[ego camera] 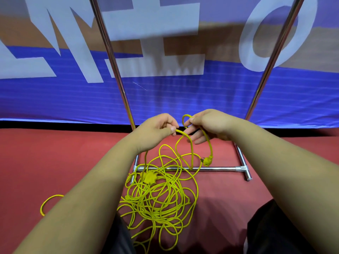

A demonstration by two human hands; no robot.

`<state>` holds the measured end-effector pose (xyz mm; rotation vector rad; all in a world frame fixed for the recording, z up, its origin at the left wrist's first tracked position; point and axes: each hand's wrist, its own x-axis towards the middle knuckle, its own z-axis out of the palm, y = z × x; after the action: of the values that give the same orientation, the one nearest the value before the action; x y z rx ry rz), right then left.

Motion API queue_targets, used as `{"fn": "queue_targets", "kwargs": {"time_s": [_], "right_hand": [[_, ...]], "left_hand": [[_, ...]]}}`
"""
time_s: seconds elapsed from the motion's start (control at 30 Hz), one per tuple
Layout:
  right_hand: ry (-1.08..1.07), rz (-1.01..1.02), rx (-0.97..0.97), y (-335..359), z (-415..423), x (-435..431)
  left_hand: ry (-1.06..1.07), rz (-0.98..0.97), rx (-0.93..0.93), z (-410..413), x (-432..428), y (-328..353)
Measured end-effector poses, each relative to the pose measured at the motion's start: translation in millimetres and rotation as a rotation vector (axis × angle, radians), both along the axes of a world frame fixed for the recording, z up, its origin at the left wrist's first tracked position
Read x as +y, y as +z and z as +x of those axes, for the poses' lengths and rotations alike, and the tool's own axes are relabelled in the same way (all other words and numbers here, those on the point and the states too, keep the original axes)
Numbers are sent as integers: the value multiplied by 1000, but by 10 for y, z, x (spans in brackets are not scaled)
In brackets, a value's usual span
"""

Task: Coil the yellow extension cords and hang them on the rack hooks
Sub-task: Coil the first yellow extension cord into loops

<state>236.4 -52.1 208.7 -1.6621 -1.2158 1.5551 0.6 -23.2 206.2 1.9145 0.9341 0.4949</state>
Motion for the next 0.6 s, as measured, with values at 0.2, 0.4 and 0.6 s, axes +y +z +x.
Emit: {"fn": "queue_targets", "kwargs": {"time_s": [0.2,0.4,0.6], "right_hand": [[105,21,65,-7,-123,-33],[162,50,52,53,-163,-30],[265,7,85,213,-125,-82]], "left_hand": [[162,31,-173,114,-50,39],[230,240,103,-11,111,-67],[25,177,228,-119,196,-123]]}}
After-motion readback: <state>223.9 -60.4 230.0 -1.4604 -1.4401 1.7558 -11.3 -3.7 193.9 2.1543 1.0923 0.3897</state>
